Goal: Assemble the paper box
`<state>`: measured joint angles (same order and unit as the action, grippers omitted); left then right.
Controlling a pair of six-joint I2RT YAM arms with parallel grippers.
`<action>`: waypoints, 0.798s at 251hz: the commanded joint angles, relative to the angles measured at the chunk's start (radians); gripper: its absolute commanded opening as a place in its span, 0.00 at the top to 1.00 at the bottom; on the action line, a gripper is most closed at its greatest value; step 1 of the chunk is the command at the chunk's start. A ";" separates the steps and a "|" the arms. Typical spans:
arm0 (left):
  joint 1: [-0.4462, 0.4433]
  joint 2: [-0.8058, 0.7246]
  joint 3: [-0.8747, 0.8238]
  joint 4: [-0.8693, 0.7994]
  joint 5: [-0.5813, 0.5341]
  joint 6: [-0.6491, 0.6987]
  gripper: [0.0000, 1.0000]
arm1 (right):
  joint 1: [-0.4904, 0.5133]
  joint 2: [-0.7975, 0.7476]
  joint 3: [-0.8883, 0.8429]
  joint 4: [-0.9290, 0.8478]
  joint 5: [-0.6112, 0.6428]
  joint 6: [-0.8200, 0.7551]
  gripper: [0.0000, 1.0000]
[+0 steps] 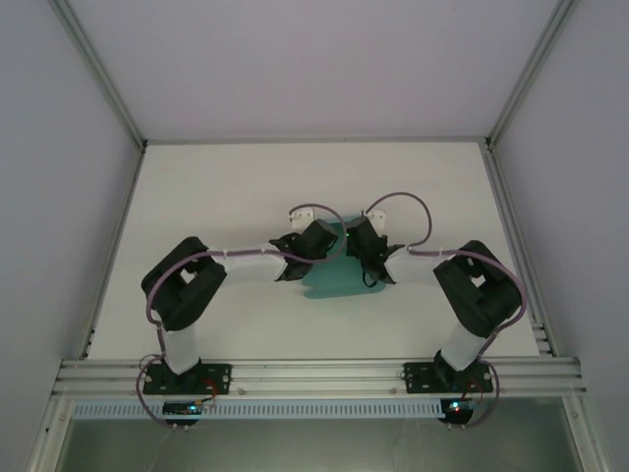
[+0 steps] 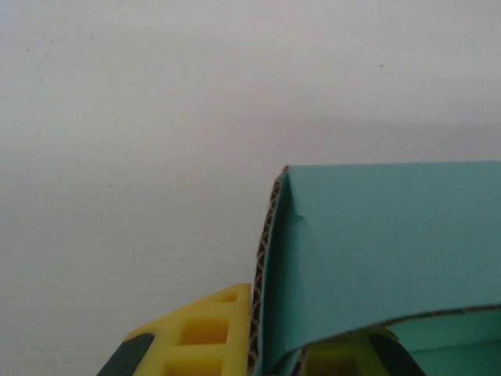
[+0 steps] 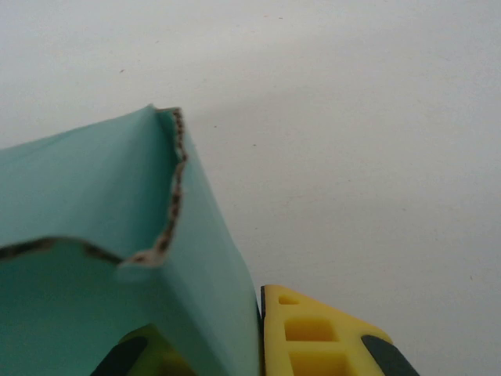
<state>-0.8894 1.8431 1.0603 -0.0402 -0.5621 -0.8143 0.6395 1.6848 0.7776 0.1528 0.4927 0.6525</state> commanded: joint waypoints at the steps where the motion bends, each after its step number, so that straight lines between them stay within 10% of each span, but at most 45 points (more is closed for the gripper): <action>1: 0.125 0.082 -0.063 -0.511 -0.217 -0.243 1.00 | -0.078 0.046 0.017 -0.380 0.363 0.298 1.00; 54: 0.154 0.127 -0.052 -0.587 -0.214 -0.347 1.00 | -0.087 0.069 0.058 -0.495 0.383 0.395 1.00; 102: 0.105 0.064 -0.098 -0.368 -0.190 -0.116 1.00 | -0.081 0.065 0.035 -0.350 0.322 0.291 1.00; 200: 0.039 -0.009 -0.110 -0.067 -0.017 0.190 1.00 | -0.034 -0.050 -0.147 0.244 -0.092 -0.292 0.57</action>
<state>-0.8833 1.8210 1.0111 0.0387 -0.5644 -0.7036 0.6296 1.6787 0.6807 0.3527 0.4488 0.5358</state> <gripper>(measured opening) 0.090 0.377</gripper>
